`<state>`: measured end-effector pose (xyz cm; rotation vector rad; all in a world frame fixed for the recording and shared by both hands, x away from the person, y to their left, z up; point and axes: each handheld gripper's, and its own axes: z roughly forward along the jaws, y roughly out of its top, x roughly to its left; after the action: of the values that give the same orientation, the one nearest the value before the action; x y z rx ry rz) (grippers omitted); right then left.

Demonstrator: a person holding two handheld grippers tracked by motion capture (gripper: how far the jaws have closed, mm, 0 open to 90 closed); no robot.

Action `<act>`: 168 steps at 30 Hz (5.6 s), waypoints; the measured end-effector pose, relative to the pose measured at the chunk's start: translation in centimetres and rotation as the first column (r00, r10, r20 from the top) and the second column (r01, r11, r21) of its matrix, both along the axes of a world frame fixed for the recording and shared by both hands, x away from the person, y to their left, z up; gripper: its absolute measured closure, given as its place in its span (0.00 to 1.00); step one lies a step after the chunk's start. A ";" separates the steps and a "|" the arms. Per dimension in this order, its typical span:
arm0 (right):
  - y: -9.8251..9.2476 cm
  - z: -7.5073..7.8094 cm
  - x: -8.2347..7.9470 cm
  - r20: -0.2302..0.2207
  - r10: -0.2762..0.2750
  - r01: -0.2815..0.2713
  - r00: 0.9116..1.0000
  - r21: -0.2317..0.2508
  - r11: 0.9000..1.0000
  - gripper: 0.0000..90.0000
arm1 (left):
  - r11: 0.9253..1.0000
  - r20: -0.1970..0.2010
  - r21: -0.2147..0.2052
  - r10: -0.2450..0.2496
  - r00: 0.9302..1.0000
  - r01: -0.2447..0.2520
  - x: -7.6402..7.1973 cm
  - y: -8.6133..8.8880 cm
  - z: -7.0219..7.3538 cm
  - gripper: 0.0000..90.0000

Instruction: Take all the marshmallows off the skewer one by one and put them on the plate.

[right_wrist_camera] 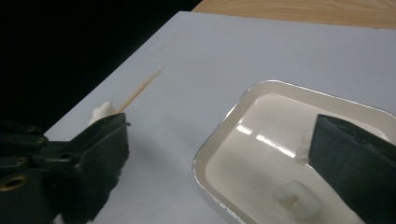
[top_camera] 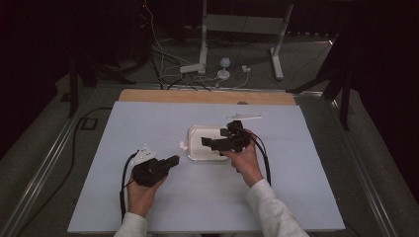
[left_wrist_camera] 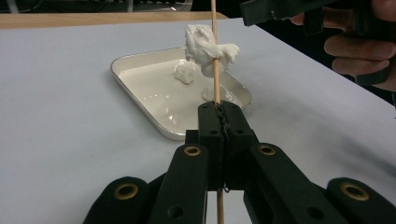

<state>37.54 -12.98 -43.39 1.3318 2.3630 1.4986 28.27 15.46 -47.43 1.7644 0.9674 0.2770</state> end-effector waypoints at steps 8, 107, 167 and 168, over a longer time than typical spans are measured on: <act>0.6 0.3 -0.5 0.003 0.020 -0.020 1.000 0.009 1.000 0.00 | 1.000 0.004 -0.005 -0.003 1.000 0.003 0.0 -0.1 0.1 1.00; 1.0 2.2 0.4 -0.064 0.163 -0.144 0.985 0.234 0.962 0.88 | 0.987 0.084 -0.038 -0.151 0.985 0.154 -0.7 0.6 0.8 1.00; -3.0 0.2 2.5 0.012 -0.003 0.004 1.000 -0.045 0.999 0.86 | 0.996 0.052 -0.047 -0.068 0.996 0.070 -0.7 0.8 1.2 1.00; -3.0 0.1 2.6 0.008 -0.005 0.006 1.000 -0.045 0.999 0.86 | 0.997 0.054 -0.044 -0.068 0.996 0.071 -0.7 0.8 1.3 1.00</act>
<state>40.10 -16.02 -43.31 1.3194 2.3716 1.4371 27.60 16.28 -46.10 1.7369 0.8668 0.2536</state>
